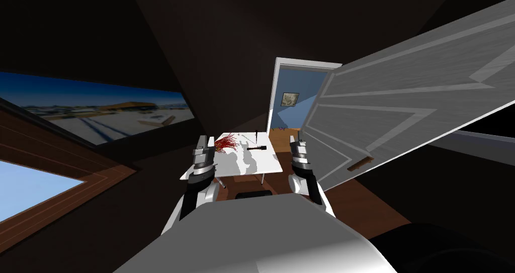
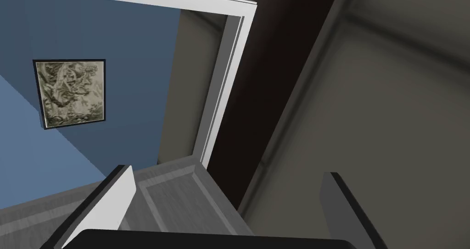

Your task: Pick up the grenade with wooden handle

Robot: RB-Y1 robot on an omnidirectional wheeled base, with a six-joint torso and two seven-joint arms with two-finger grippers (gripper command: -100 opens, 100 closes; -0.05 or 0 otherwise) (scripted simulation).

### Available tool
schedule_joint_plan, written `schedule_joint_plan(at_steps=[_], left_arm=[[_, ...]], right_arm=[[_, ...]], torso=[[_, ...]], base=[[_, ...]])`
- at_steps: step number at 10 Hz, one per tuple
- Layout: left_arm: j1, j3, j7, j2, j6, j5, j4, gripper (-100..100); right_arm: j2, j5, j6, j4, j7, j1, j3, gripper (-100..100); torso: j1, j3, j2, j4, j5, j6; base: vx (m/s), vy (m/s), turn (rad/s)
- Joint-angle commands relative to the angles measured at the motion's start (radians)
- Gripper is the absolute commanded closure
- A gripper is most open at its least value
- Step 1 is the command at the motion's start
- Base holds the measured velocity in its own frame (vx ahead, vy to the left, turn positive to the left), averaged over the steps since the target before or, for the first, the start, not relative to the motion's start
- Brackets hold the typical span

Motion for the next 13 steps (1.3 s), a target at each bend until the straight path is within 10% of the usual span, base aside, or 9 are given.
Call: schedule_joint_plan(at_steps=[1, 13], left_arm=[[0.000, 0.000, 0.000, 0.000, 0.000, 0.000, 0.000, 0], [0.000, 0.000, 0.000, 0.000, 0.000, 0.000, 0.000, 0]], right_arm=[[-0.042, 0.003, 0.004, 0.016, -0.003, 0.005, 0.010, -100], [-0.357, 0.060, 0.058, 0.281, -0.037, 0.077, 0.160, -100]], torso=[[0.000, 0.000, 0.000, 0.000, 0.000, 0.000], [0.002, 0.004, 0.007, 0.002, 0.001, 0.000]], base=[[-0.072, 0.019, 0.031], [-0.104, 0.033, 0.047]])
